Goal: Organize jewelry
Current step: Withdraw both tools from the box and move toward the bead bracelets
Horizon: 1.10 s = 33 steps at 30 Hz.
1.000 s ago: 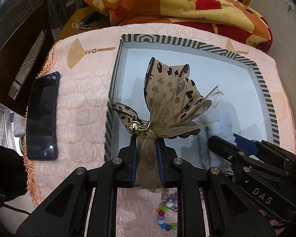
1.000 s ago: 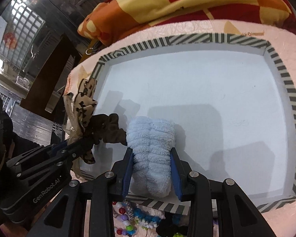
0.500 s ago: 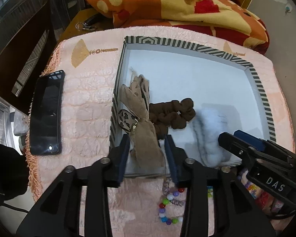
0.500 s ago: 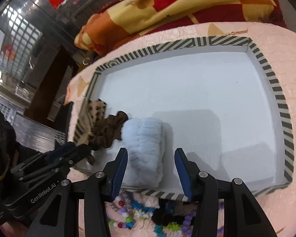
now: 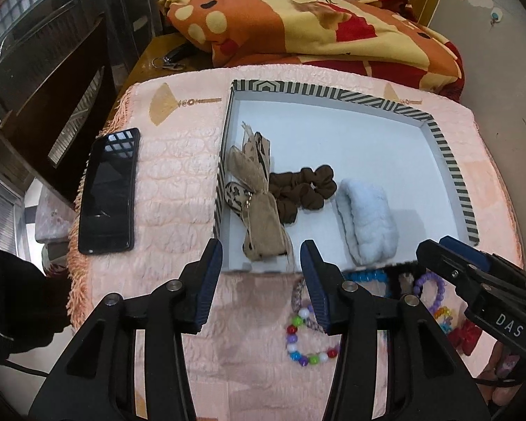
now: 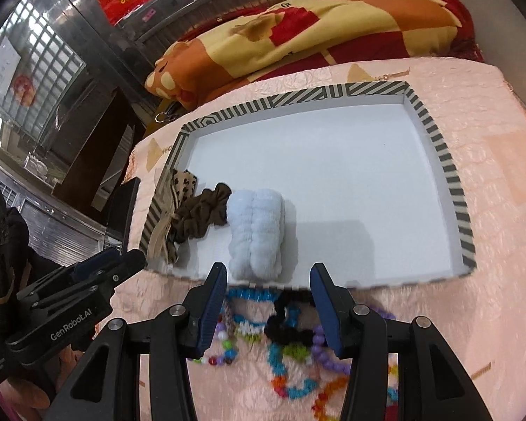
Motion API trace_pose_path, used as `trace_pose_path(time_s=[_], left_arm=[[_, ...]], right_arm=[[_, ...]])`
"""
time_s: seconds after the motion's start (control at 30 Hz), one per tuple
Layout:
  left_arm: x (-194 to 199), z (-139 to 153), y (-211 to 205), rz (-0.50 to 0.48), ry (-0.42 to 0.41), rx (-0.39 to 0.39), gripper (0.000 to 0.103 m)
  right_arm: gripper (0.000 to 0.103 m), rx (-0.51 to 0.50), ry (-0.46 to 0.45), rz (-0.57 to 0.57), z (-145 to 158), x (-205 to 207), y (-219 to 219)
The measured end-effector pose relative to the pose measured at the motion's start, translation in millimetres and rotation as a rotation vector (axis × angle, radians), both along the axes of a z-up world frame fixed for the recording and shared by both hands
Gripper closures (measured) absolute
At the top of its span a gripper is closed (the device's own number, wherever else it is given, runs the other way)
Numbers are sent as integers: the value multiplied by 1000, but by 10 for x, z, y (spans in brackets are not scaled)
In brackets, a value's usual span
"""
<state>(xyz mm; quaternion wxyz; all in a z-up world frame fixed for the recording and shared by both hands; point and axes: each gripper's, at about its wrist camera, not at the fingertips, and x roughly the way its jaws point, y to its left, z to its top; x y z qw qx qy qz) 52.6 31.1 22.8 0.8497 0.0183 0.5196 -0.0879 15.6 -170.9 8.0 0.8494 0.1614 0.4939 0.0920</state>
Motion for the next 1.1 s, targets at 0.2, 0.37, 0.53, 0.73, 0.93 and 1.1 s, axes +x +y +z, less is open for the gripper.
trace_pose_path(time_s=[0.2,0.37,0.53,0.73,0.93,1.1], left_arm=[[-179,3,38,2,-2,0,57],[-315,-9,46,-5,5,3,57],[-429,-34,55,-10,4,8,57],[-527,-39,56,-24,1,14,57],[-575,-23,47,-31,-6,12,57],[-588,-34,51,-30,4,14,57]], right_arm=[[56,-41,-17,8,21,-241,75],[55,-72,-23,2,11,-404,110],[55,-67,-10,-15,-31,-501,98],[55,-66,-17,-32,-16,-617,73],[55,-70,-22,-33,-6,-687,82],[55,-68,-17,-34,-29,-715,76]])
